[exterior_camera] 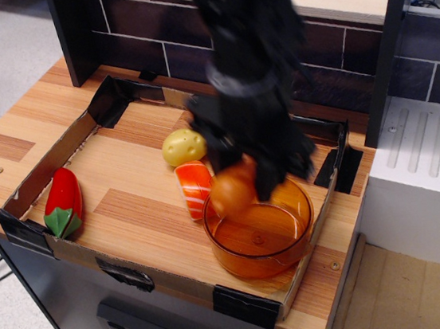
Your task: Take carrot out of pot
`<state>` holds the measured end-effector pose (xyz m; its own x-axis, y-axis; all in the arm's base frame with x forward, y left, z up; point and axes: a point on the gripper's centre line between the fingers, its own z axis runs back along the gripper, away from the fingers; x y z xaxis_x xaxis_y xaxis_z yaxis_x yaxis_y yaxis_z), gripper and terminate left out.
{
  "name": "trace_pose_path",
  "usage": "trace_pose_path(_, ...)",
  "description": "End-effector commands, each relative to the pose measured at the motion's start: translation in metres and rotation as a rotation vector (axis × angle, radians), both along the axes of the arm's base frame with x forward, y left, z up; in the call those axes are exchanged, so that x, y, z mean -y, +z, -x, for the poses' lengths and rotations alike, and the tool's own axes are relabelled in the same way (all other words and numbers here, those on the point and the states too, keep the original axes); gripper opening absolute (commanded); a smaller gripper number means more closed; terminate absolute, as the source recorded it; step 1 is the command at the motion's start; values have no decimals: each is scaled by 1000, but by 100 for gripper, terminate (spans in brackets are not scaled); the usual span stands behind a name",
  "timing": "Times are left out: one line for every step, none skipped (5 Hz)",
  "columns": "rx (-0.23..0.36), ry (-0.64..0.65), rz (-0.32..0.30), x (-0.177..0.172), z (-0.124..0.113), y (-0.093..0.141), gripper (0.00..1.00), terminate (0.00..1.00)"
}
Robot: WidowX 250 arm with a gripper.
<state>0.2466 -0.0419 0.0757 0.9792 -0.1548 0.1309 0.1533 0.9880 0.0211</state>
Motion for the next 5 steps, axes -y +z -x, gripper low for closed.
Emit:
trace_pose_path(121, 163, -59, -64, -10, 40, 0, 0)
trace_pose_path(118, 246, -108, -105, -15, 32, 0, 0)
trace_pose_path(98, 295, -183, -134, -19, 8, 0, 0)
trace_pose_path(94, 316, -251, -149, -22, -20, 0, 0)
trace_pose_path(105, 361, -258, -153, -29, -30, 0, 0)
